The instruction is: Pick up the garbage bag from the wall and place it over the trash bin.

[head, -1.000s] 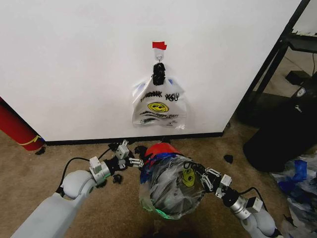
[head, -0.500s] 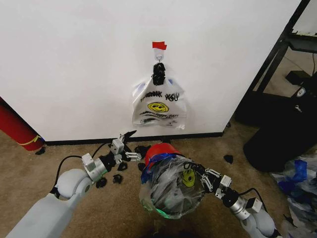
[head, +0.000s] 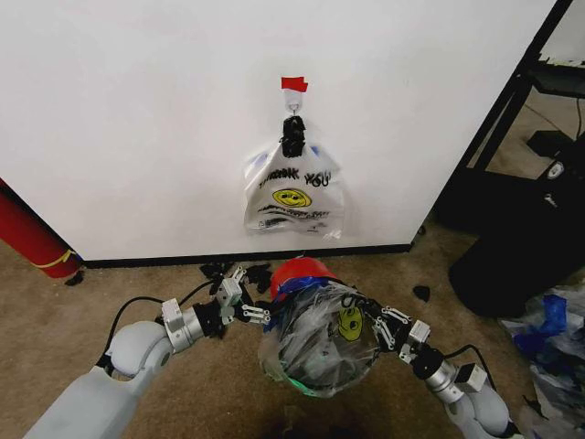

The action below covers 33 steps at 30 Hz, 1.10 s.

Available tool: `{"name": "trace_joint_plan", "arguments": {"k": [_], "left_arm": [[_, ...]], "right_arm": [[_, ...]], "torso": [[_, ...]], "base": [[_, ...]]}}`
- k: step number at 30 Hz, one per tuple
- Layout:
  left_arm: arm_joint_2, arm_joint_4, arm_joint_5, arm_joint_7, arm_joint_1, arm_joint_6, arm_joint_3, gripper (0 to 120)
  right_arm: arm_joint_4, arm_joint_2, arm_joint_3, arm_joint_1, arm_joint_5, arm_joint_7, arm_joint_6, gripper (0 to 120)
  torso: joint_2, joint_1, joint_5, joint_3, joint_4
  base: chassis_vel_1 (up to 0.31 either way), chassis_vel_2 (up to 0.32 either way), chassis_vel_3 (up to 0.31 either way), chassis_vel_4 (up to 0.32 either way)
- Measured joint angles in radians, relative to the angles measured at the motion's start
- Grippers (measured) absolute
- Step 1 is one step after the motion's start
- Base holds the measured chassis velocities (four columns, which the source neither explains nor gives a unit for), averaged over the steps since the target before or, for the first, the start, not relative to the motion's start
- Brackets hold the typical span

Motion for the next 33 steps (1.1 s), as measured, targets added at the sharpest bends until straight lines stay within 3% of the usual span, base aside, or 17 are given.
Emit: {"name": "trace_joint_plan", "arguments": {"k": [13,15,22,26,29,33], "left_arm": [[0.002,-0.006,0.001,-0.019,-0.01,0.002,0.005,36],[-0.003,-0.006,-0.004,-0.062,-0.021,0.002,0.014,25],[-0.018,0.011,-0.017,-0.121,-0.047,0.002,0.032,1],[-0.024,0.02,-0.017,-0.099,-0.05,0.002,0.031,0],[-0.025,0.036,0.006,-0.019,-0.051,-0.005,0.02,0],[-0.027,0.065,0.063,0.078,-0.058,-0.045,-0.002,11]], "right_arm": [[0.008,0.004,-0.001,-0.002,-0.017,-0.005,0.002,0],[0.009,0.004,-0.002,-0.004,-0.02,-0.013,0.002,0],[0.009,0.006,-0.014,-0.004,-0.021,-0.03,0.003,0],[0.008,0.005,-0.022,0.0,-0.018,-0.032,0.003,0],[-0.002,0.005,-0.029,-0.001,-0.004,-0.031,0.001,0],[-0.02,0.006,-0.039,0.0,0.024,-0.011,-0.006,0]], "torso": [[0.0,0.0,0.0,0.0,0.0001],[0.0,0.0,0.0,0.0,0.0001],[0.0,0.0,0.0,0.0,0.0],[0.0,0.0,0.0,0.0,0.0002],[0.0,0.0,0.0,0.0,0.0],[0.0,0.0,0.0,0.0,0.0001]], "base": [[0.0,0.0,0.0,0.0],[0.0,0.0,0.0,0.0],[0.0,0.0,0.0,0.0],[0.0,0.0,0.0,0.0],[0.0,0.0,0.0,0.0],[0.0,0.0,0.0,0.0]]}}
